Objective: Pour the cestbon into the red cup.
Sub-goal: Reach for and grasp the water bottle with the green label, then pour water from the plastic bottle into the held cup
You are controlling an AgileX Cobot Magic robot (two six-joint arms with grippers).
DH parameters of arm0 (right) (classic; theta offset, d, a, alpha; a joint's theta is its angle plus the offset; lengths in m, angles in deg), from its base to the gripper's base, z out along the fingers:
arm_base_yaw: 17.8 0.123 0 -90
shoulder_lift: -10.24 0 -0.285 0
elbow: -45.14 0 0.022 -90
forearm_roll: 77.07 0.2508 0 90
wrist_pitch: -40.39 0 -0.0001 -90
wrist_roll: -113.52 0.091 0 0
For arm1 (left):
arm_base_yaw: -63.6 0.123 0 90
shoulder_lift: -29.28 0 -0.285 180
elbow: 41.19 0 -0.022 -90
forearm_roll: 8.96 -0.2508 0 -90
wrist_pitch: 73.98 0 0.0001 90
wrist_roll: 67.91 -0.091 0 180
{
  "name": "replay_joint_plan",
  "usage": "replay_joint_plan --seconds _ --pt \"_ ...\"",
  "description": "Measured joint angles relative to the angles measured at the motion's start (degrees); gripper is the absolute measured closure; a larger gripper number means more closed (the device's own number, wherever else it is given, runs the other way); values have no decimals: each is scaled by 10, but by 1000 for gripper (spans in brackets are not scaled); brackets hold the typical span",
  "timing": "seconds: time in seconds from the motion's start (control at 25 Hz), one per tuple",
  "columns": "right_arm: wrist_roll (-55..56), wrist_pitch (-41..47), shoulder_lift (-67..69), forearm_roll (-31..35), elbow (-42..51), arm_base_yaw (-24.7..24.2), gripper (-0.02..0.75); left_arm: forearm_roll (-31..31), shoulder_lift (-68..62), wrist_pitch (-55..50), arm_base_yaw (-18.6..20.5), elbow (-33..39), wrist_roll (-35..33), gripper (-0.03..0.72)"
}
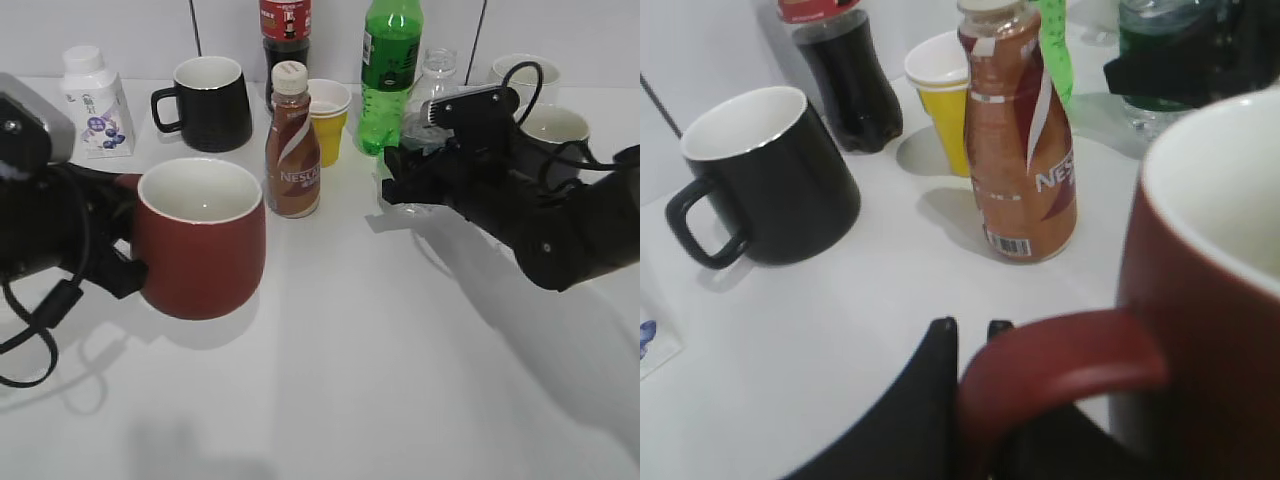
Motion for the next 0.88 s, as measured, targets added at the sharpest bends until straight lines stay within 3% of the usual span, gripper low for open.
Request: replay_joint_plan --seconds 0.24,0.48,0.68,0.88 --pt "-40 -20 -83 -18 70 0 279 -46 -49 51 0 0 1 640" --pt "-51 -36 -162 -161 136 0 279 -78 -100 112 0 0 33 640" --pt "-112 -35 -172 -221 144 0 279 -81 -130 145 -3 -1 40 640" --pt "-184 -35 -172 -236 143 0 279 -83 -139 122 -44 -21 41 640"
